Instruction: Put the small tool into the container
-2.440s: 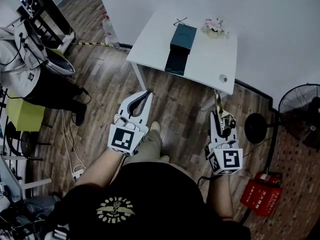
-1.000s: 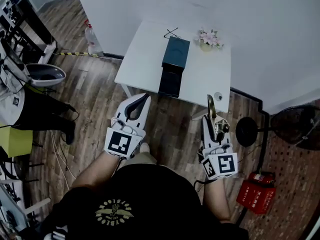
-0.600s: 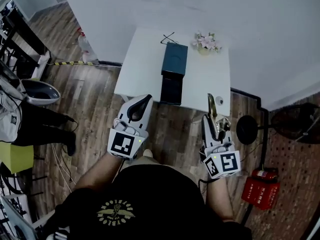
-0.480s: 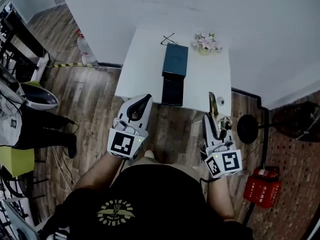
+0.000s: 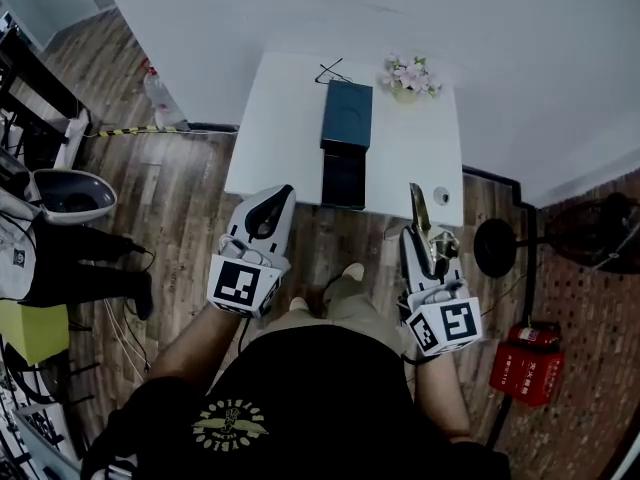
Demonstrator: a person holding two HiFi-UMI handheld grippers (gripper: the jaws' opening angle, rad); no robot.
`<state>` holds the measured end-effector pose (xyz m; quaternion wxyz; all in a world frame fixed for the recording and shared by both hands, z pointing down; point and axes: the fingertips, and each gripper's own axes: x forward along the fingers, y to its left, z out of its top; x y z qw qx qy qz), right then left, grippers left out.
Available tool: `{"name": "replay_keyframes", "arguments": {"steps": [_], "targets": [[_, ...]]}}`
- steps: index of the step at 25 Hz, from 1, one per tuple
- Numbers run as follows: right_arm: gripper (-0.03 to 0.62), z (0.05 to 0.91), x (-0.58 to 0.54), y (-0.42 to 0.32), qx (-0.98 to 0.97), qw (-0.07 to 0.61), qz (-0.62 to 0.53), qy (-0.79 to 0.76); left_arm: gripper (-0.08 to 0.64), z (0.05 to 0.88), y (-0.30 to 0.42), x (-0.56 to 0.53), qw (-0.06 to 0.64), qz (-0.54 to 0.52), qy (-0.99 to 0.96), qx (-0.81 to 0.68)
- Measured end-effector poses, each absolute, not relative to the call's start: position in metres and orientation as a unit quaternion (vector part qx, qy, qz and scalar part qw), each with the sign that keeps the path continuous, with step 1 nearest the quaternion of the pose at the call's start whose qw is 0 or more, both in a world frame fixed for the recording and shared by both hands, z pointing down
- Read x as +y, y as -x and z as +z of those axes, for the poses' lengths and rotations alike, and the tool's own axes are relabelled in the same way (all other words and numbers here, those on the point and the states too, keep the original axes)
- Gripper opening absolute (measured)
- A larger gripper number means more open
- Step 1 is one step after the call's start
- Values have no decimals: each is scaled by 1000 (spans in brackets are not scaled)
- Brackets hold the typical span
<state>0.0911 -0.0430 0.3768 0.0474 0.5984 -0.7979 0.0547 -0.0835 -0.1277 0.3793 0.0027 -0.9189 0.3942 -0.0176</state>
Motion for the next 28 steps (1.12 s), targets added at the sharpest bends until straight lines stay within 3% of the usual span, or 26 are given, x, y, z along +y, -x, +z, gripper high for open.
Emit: {"name": "replay_keyframes", "arguments": {"steps": [28], "targets": [[55, 396, -104, -117, -811, 36, 77, -578, 6, 389, 72, -181, -15, -12, 906, 422]]}}
